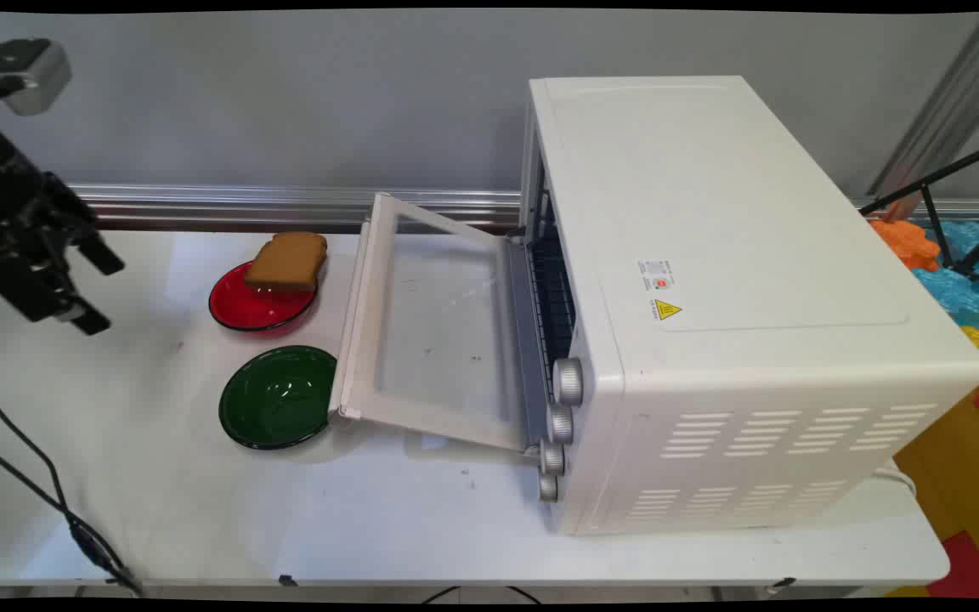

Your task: Close the oven

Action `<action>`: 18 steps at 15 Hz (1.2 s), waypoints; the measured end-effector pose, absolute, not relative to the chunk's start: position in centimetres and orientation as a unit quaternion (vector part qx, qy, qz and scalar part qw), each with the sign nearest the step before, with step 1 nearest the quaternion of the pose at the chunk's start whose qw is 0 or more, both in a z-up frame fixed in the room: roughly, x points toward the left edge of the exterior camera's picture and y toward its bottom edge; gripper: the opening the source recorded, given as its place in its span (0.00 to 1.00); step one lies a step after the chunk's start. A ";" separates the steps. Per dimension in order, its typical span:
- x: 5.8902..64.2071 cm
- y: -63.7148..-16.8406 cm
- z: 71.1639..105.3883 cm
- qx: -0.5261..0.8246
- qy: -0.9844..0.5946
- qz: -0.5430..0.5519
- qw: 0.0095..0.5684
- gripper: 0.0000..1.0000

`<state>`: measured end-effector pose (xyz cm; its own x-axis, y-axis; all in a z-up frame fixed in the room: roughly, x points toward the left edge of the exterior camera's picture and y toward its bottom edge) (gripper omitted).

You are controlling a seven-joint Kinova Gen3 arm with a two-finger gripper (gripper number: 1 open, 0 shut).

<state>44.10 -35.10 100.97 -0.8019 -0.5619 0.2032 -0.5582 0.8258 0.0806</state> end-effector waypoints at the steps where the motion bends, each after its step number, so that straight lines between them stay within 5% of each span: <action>1: 44.0 -35.6 100.6 0.291 -0.950 -0.003 0.115 1.00; 18: 42.3 -45.5 89.0 0.211 -0.952 0.032 0.221 1.00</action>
<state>42.31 -45.48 88.96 -0.8133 -0.3876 0.4339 -0.4158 0.9089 0.0326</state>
